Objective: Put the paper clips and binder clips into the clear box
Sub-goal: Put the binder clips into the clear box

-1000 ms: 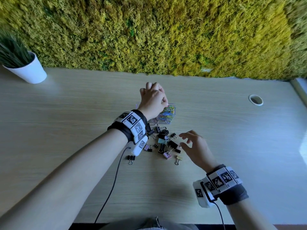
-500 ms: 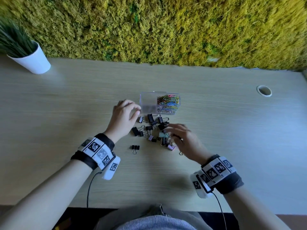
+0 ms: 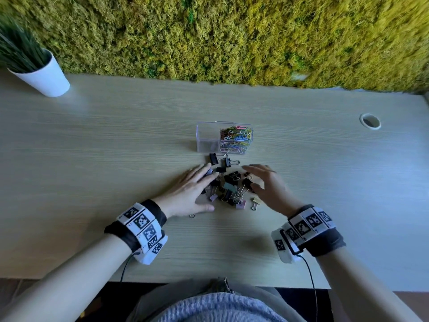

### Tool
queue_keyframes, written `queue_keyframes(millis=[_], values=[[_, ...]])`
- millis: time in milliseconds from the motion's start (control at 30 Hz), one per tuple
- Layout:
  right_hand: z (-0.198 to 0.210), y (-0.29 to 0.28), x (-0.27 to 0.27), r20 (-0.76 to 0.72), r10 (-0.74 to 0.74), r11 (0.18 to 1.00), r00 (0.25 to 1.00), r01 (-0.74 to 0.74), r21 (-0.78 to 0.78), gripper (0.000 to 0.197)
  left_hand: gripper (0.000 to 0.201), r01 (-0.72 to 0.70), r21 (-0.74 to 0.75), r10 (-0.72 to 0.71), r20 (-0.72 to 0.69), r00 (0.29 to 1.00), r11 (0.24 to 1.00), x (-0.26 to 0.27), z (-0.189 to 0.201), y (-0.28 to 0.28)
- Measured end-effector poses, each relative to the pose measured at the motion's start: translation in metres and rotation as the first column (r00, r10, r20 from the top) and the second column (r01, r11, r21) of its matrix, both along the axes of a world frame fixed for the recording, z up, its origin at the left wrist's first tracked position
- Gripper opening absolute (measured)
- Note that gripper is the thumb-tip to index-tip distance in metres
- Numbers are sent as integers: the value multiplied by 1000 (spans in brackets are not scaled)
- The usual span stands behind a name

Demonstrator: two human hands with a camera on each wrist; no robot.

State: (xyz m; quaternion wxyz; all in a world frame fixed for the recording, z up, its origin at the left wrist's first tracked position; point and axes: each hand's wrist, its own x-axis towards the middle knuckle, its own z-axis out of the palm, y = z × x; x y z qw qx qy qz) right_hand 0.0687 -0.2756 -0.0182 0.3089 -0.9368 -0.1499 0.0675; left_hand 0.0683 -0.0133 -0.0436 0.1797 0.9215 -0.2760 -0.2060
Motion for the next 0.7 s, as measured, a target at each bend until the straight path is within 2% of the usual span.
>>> queue_keyframes(millis=[67, 167, 267, 367, 500, 700], values=[[-1, -11, 1, 17, -137, 990, 990, 138, -15, 49, 83, -85, -98, 84, -6, 996, 992, 1, 6, 0], [-1, -17, 5, 1, -220, 975, 976, 219, -42, 39, 71, -149, -110, 165, 156, 974, 983, 13, 17, 7], [2, -10, 8, -42, -180, 983, 983, 178, -45, 42, 62, -207, -167, 238, 194, 952, 964, 24, 27, 14], [5, 0, 10, -86, -53, 993, 995, 44, -106, 50, 54, -240, -189, 275, 191, 942, 952, 27, 30, 16], [4, 6, 15, -97, 45, 980, 994, -63, -189, 46, 48, -252, -200, 285, 163, 944, 947, 24, 26, 16], [9, 6, 23, -144, -32, 989, 989, 11, -147, 19, 38, -207, -227, 252, 193, 948, 952, 17, 26, 4]])
